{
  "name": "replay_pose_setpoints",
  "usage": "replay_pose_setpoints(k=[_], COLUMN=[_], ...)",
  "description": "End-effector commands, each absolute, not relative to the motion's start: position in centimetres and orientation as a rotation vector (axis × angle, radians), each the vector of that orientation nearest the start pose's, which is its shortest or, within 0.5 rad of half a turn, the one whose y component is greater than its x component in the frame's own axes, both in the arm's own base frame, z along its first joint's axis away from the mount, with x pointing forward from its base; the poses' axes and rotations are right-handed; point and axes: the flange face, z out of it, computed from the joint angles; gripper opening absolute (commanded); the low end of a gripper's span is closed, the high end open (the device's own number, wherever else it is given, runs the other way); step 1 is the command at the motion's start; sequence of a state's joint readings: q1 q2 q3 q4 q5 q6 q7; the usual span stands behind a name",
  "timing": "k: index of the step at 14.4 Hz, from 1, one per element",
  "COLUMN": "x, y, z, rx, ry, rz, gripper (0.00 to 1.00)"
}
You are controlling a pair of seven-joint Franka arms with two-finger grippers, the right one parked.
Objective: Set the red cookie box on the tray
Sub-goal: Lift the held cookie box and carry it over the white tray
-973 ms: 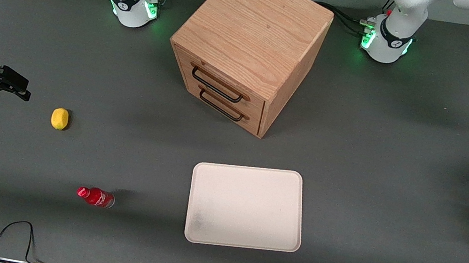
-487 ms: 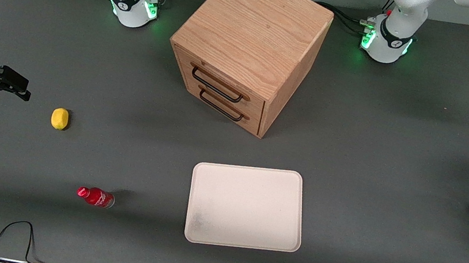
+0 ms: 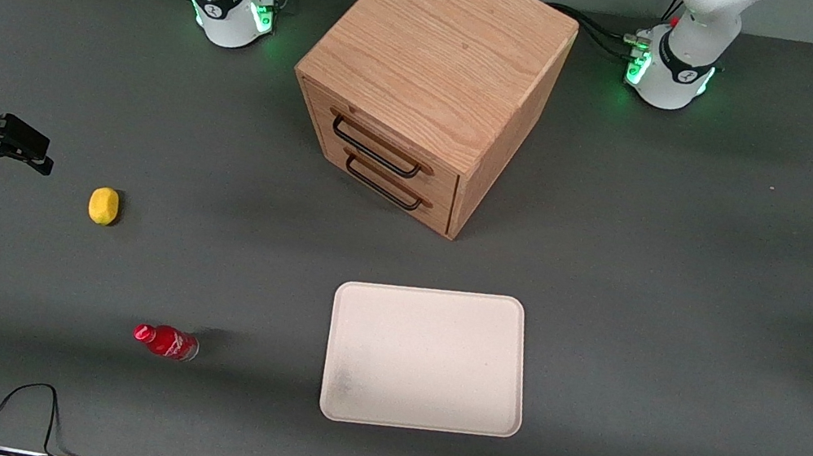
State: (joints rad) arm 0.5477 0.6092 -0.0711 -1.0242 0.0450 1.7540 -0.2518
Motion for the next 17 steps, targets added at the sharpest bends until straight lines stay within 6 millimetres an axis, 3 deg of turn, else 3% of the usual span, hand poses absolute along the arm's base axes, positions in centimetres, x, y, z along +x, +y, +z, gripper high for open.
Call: replay_pose_setpoints(k=[1,3,6,13,17], x=[62.5,62.4,63.8,66.2,65.7], y=[35.0,33.5,26.4,3.6,-10.0], z=[55.2,57.1,58.3,59.3,58.4], rx=[-2.857,-2.862,-2.913,-3.027,-3.077], ry=[-1.124,-1.094,-0.969,-0.466,-0.158], rz=[-0.199,-0.229,-0.207,-0.129,-0.109], gripper=[0.0,0.0,0.0,0.0,0.0])
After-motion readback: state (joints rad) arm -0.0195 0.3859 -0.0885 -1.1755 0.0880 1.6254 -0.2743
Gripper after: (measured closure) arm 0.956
